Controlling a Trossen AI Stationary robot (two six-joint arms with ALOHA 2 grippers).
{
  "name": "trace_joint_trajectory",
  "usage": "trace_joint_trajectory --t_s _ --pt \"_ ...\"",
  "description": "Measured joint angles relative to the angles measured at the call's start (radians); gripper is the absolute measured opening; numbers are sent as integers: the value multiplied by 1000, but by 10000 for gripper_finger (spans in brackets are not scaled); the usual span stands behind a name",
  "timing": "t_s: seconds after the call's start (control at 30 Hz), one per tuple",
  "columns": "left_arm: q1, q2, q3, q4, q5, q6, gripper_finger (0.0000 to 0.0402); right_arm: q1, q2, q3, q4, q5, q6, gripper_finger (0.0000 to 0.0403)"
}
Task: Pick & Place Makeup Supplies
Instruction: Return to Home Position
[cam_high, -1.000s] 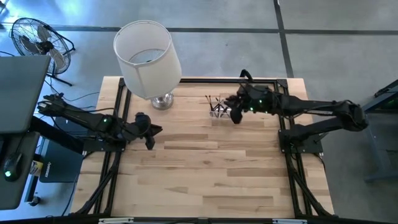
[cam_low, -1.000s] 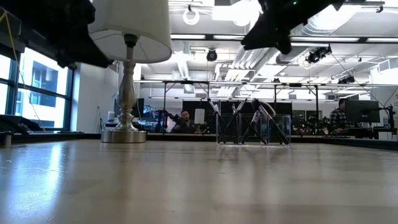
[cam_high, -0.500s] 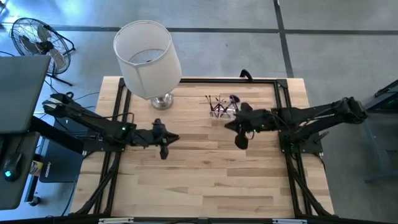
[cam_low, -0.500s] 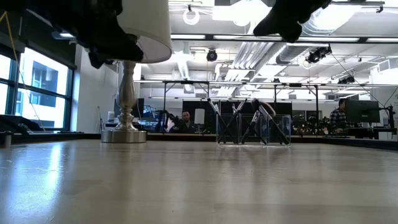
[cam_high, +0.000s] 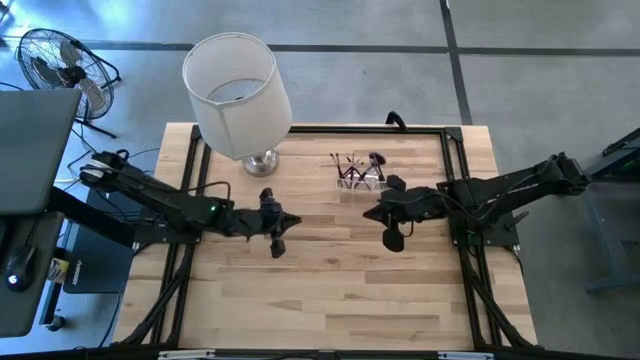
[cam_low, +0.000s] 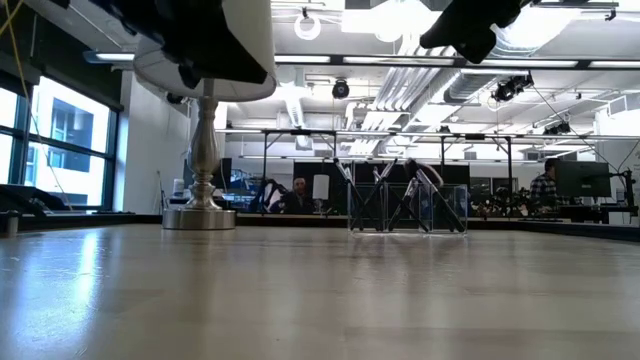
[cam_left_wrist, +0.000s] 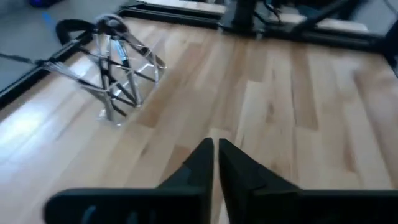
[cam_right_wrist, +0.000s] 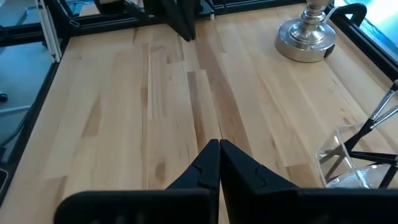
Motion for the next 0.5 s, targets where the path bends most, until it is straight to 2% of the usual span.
trace_joint_trajectory --t_s 0.07,0.17,0.23,0.37,0.5 --pt "44 -3 -12 20 97 45 6 0 0 0 2 0 10 2" --pt "121 -22 -43 103 238 104 7 -2 0 0 8 11 15 5" --pt "166 -24 -66 146 279 134 2 -2 0 0 11 32 16 6" --pt "222 -55 -119 172 306 169 1 -2 0 0 11 68 55 2" --pt "227 -153 -201 171 276 198 1 -2 0 0 12 94 68 3"
